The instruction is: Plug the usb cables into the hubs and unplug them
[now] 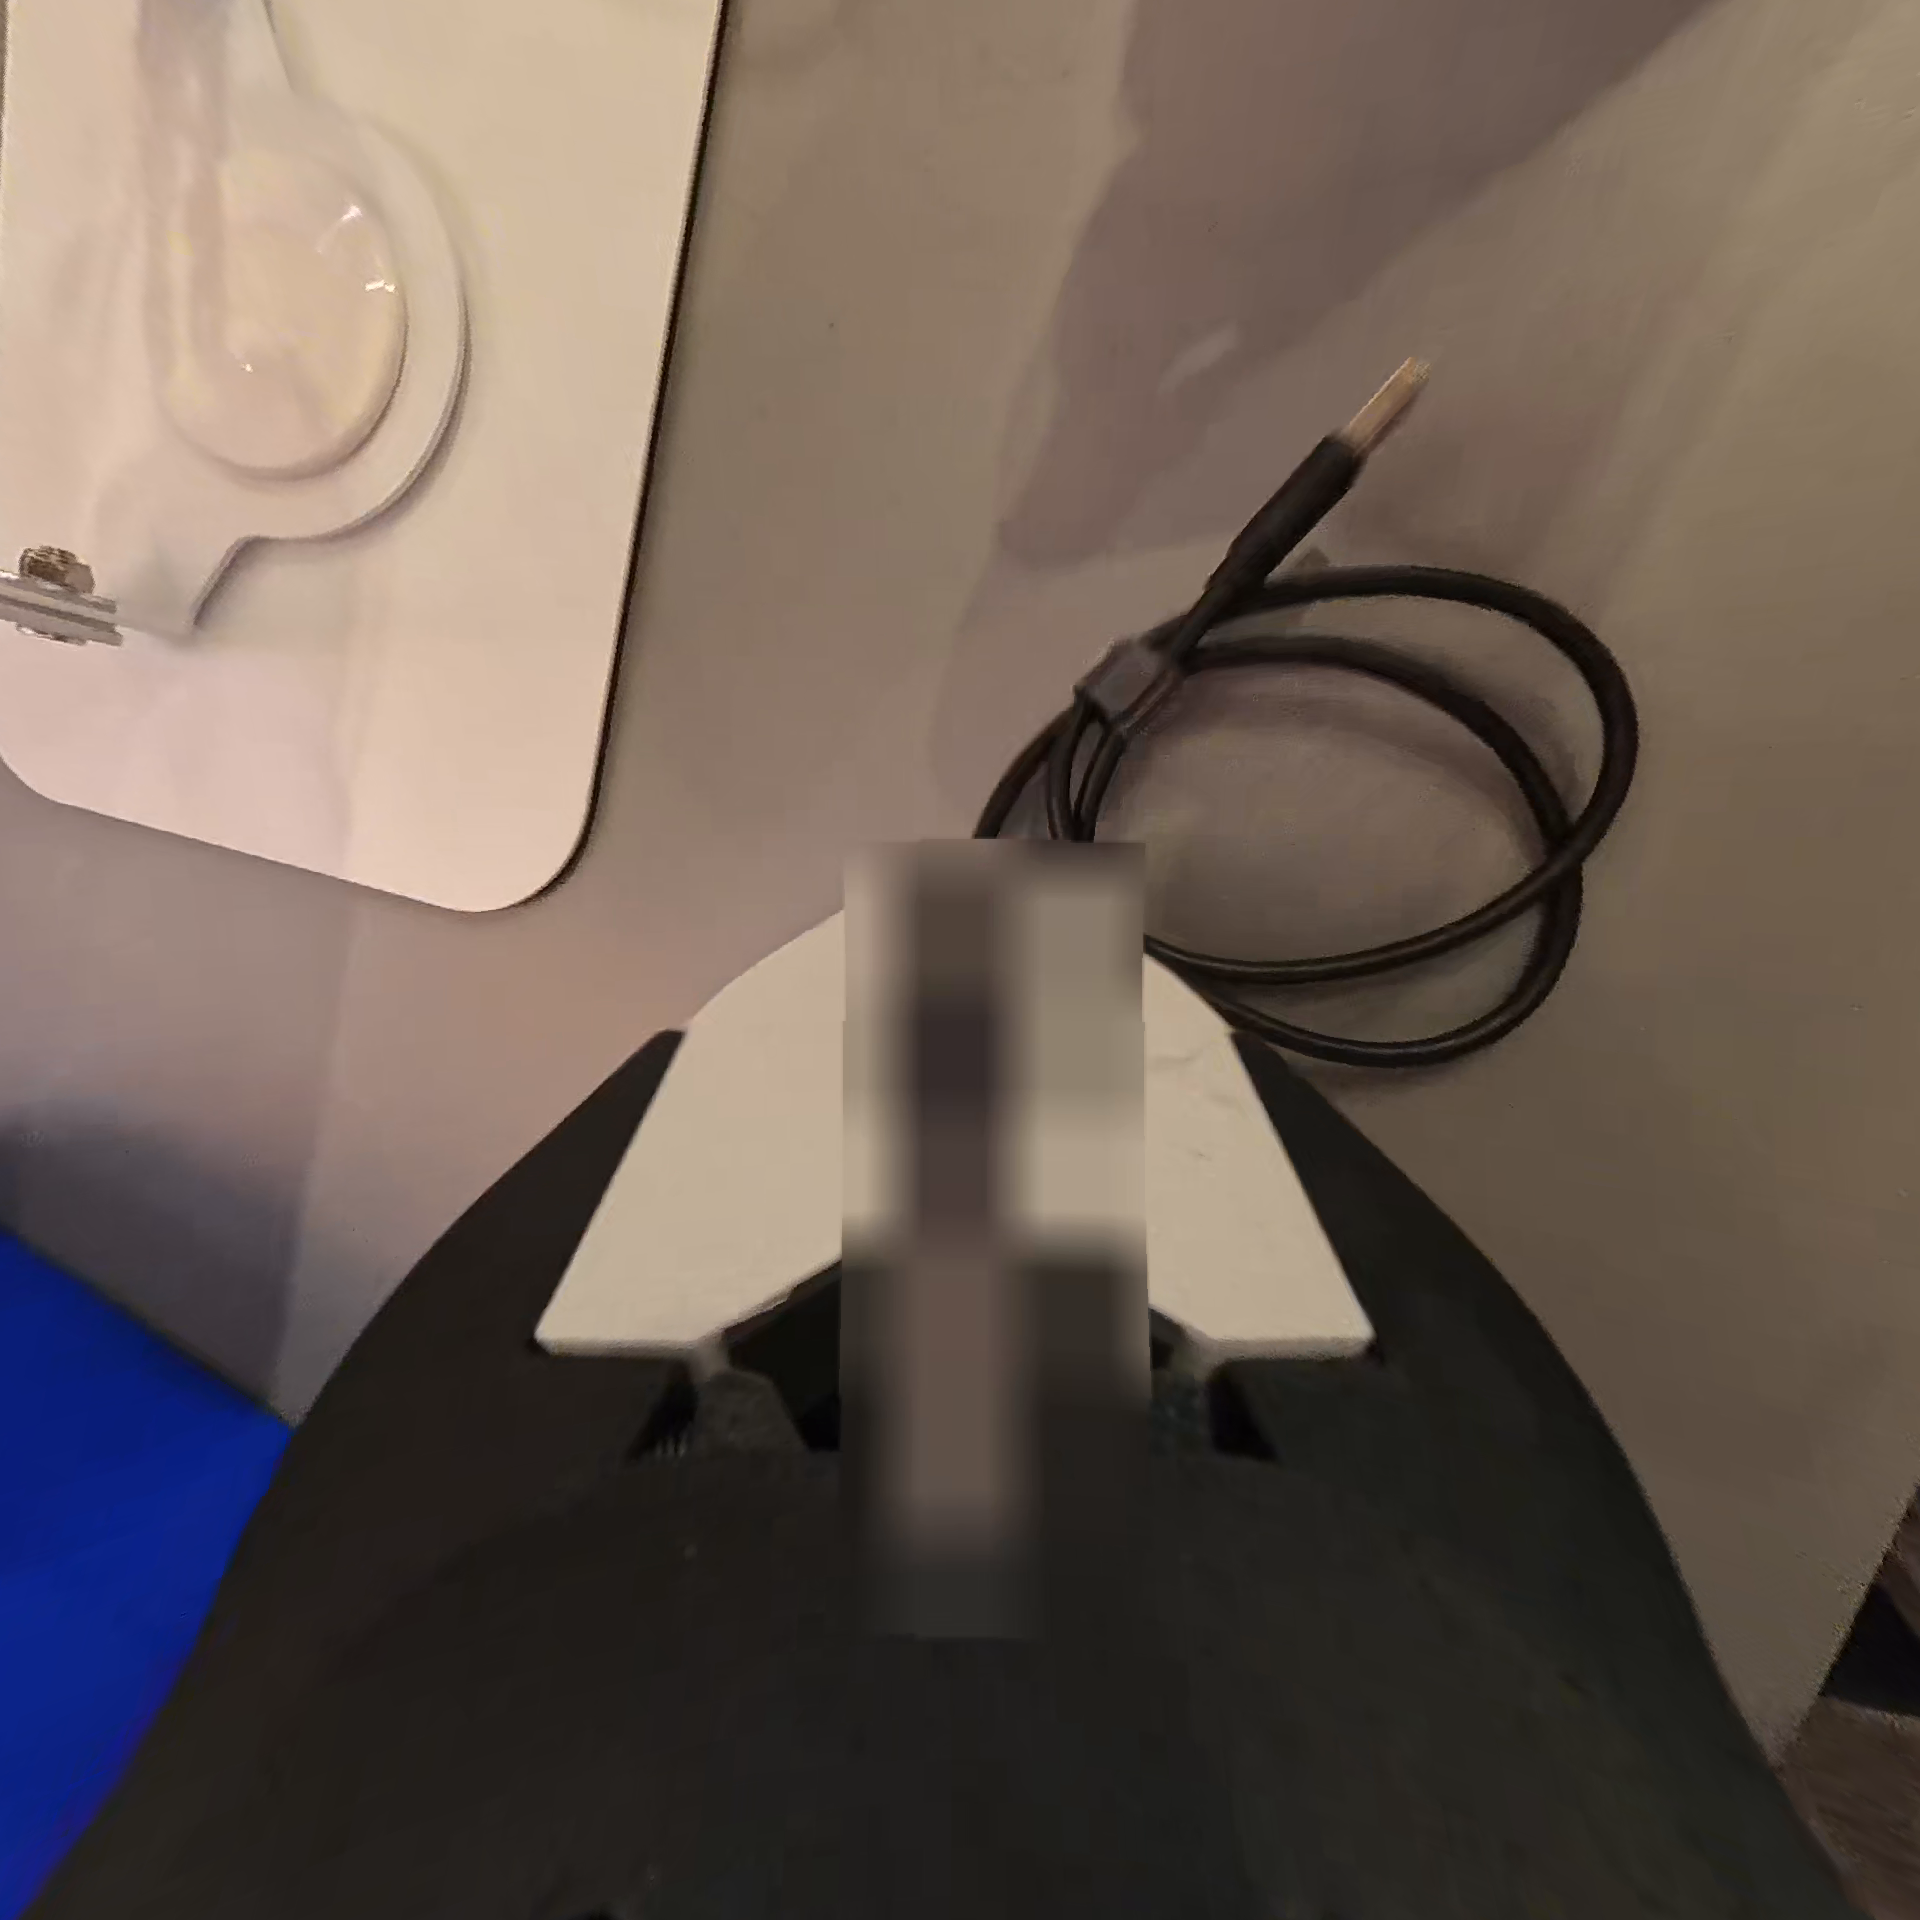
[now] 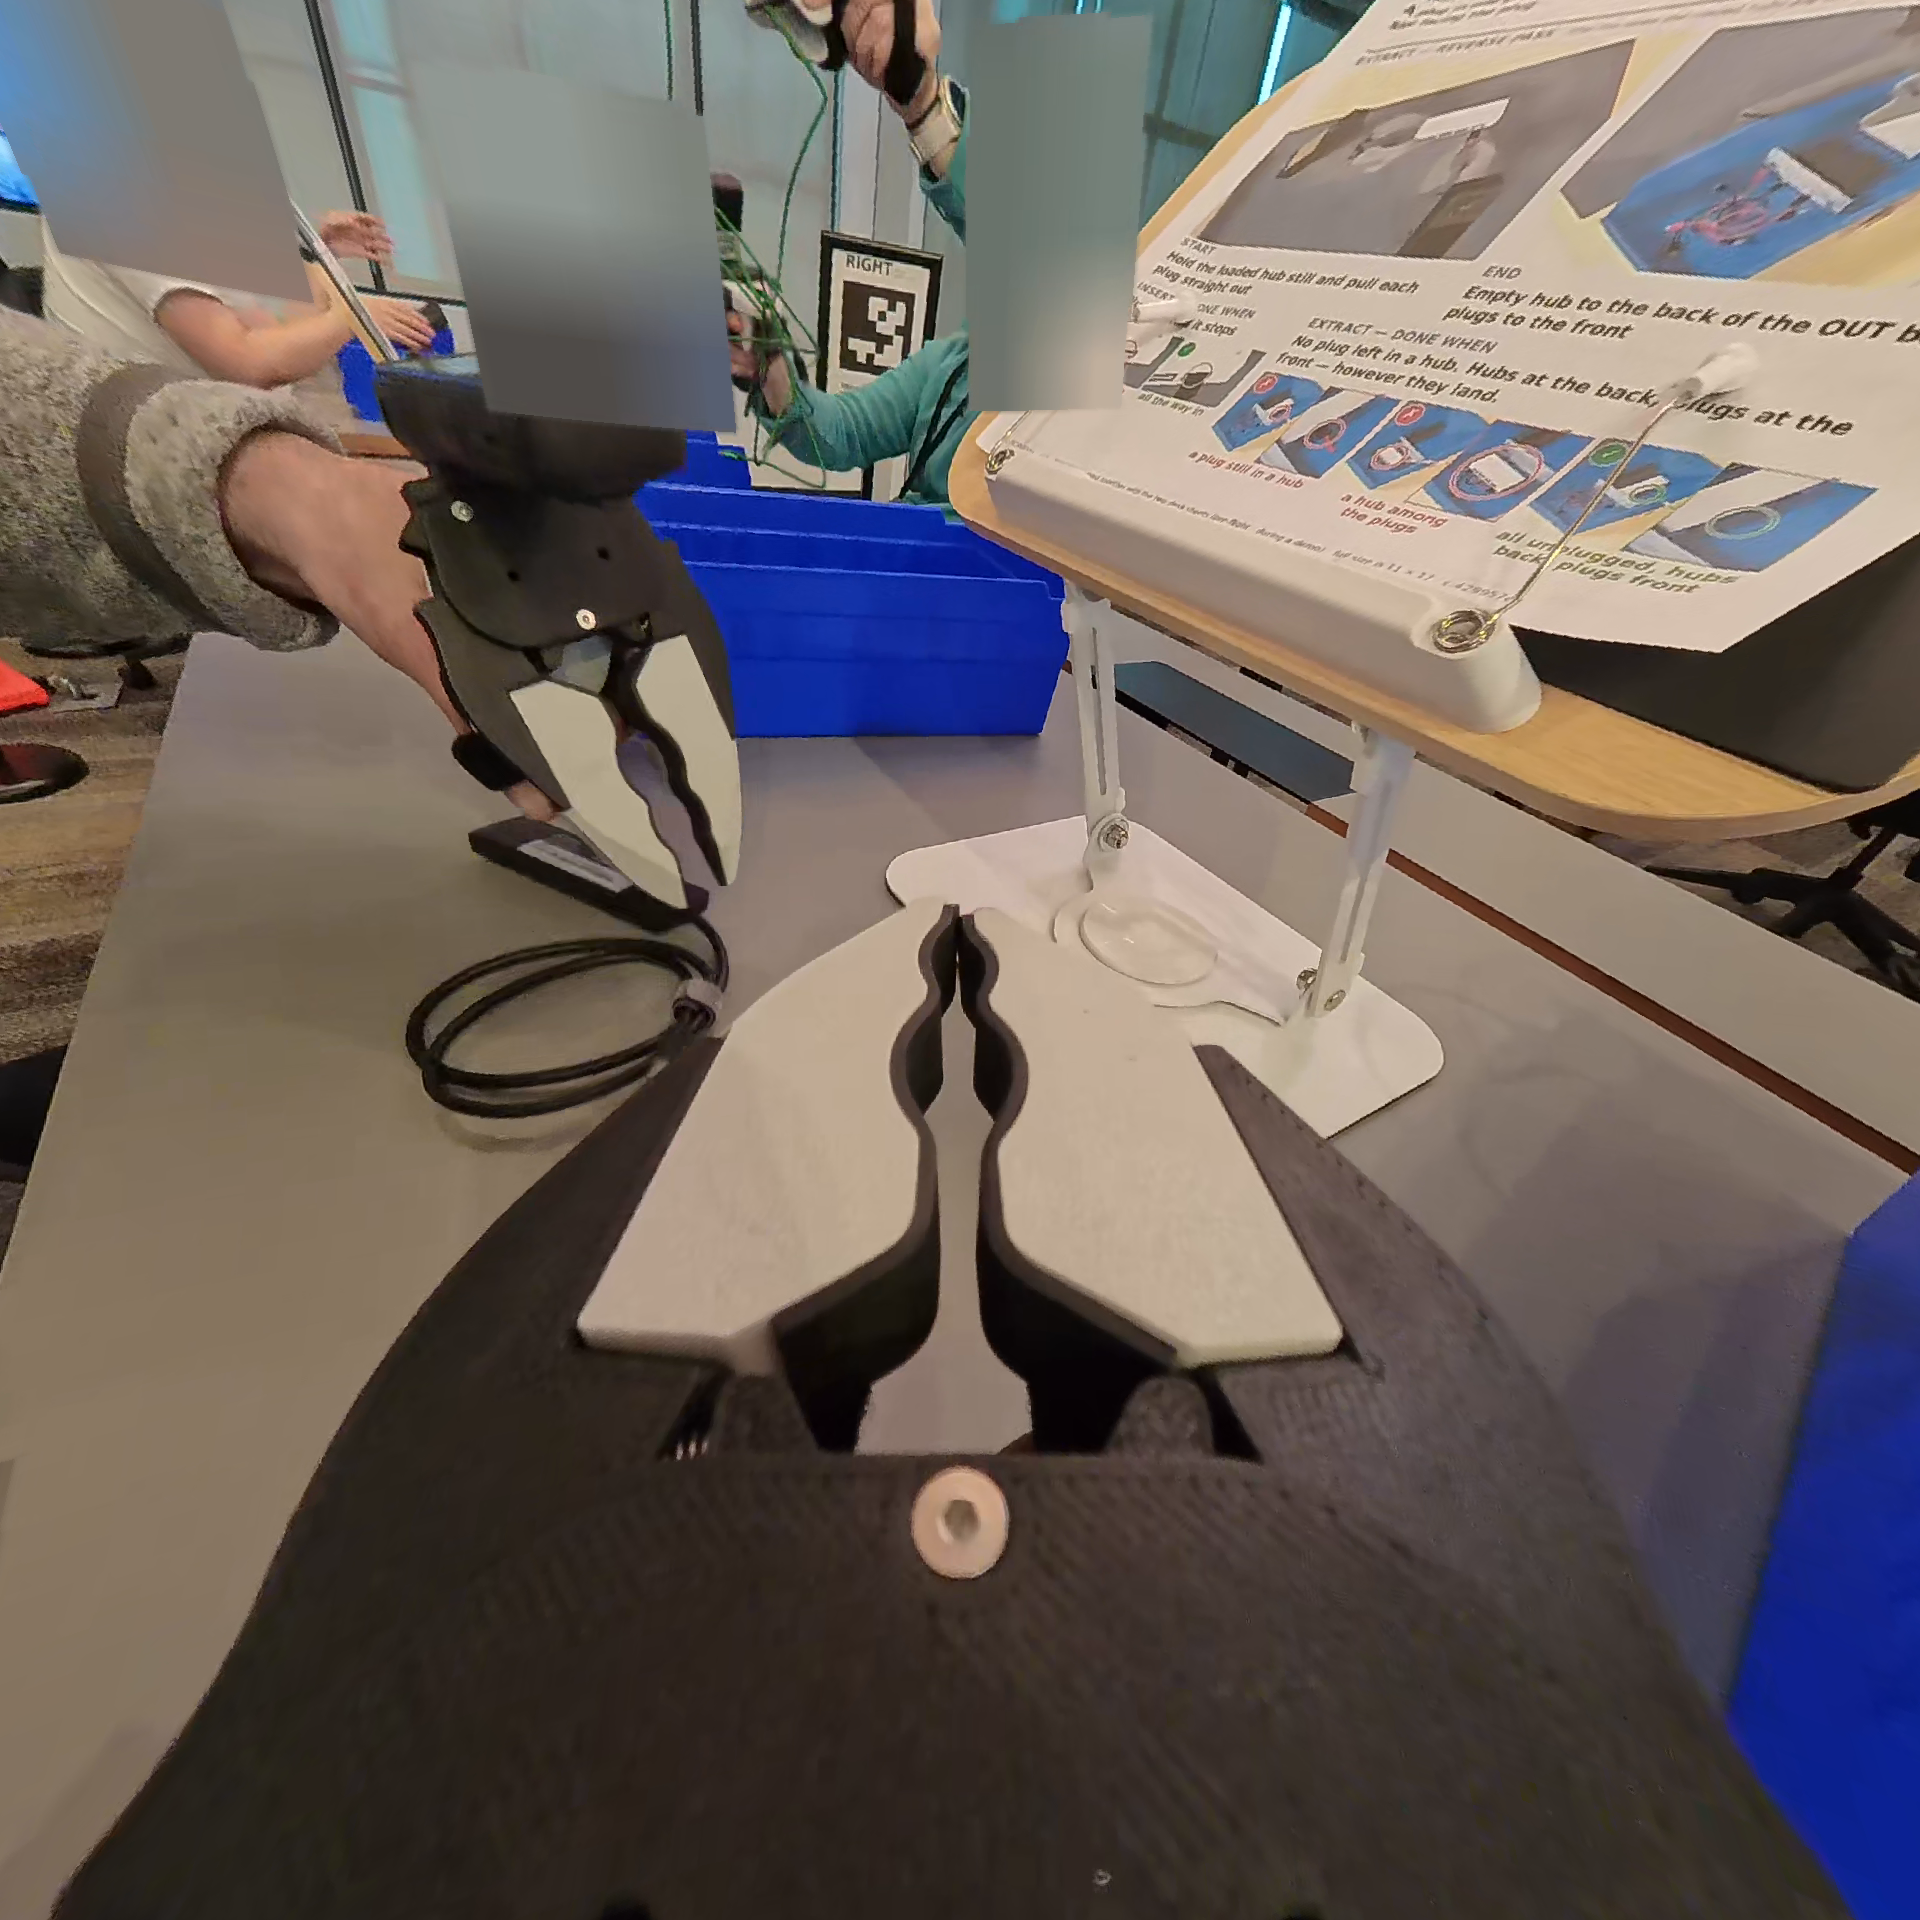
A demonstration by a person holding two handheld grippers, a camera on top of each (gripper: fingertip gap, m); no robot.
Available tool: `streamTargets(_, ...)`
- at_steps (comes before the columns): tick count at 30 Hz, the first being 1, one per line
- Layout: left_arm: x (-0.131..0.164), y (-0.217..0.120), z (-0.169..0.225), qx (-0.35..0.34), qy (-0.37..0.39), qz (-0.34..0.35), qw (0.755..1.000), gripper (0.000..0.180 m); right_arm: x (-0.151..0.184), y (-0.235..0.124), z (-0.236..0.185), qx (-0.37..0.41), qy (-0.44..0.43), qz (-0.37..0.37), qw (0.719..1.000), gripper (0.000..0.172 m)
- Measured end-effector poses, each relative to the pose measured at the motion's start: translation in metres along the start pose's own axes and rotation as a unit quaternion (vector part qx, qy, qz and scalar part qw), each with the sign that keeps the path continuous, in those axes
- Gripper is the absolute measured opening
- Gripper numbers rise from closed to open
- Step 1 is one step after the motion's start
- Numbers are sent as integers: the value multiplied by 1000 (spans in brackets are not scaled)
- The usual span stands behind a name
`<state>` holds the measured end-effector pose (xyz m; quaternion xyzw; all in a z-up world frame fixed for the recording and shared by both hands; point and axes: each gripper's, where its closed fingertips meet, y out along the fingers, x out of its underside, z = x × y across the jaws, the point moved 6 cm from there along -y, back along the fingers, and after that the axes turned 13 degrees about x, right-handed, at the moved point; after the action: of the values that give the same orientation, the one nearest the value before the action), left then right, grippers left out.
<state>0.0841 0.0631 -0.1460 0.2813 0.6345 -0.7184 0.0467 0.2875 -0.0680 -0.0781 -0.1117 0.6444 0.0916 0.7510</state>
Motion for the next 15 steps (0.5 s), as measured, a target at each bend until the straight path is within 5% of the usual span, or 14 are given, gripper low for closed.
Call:
streamTargets(1, 1, -2, 0, 5, -4, 17, 1000, 22, 0, 0, 0, 0, 0, -1, 1000, 0)
streamTargets(7, 21, -70, -7, -85, -31, 124, 988, 41, 2, 0, 3, 2, 7, -4, 1000, 0)
streamTargets(15, 119, -173, -28, -239, -119, 143, 953, 36, 13, 7, 4, 1, 10, -32, 999, 0)
